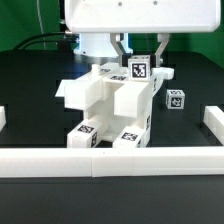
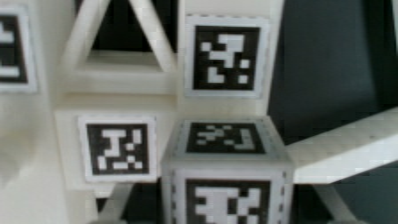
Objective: Assemble chair
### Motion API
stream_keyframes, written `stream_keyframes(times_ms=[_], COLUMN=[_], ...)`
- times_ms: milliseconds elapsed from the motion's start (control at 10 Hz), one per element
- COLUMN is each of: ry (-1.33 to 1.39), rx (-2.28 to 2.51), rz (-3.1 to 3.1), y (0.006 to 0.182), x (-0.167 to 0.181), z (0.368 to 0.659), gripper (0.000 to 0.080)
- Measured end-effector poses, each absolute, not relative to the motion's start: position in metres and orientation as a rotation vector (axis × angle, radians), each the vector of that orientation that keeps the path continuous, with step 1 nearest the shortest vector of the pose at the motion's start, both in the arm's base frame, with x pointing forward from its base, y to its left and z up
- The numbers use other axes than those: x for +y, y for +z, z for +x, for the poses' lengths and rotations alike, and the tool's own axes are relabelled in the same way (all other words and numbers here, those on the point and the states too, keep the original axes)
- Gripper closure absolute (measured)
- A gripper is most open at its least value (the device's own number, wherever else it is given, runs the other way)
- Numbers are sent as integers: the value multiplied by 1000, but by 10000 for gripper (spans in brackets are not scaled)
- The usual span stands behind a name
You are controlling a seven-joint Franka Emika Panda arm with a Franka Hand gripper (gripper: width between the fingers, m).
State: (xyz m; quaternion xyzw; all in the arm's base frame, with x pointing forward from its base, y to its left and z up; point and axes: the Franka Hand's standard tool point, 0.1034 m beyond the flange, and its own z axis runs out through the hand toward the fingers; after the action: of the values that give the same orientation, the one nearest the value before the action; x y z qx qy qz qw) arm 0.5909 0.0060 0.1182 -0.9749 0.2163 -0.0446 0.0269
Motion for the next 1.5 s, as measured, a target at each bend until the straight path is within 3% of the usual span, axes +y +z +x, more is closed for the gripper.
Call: stream_keyframes(times_ms=[400,800,900,1000,1100,1200,1300,1500], ry=[-105,-84,-82,-82,-80,-74,-76,-90], rx=[1301,1610,1631,1627,1597,1522,1479,1267], rz=[-2759,-2570,-2556,-2558,-2580,-2627,-2651,-2764], y=[118,118,117,117,117,119,119,119], x=[9,10,11,11,11,13,16,15], z=[590,591,591,590,590,591,592,591], gripper=[514,514,454,317,317,207,161,153])
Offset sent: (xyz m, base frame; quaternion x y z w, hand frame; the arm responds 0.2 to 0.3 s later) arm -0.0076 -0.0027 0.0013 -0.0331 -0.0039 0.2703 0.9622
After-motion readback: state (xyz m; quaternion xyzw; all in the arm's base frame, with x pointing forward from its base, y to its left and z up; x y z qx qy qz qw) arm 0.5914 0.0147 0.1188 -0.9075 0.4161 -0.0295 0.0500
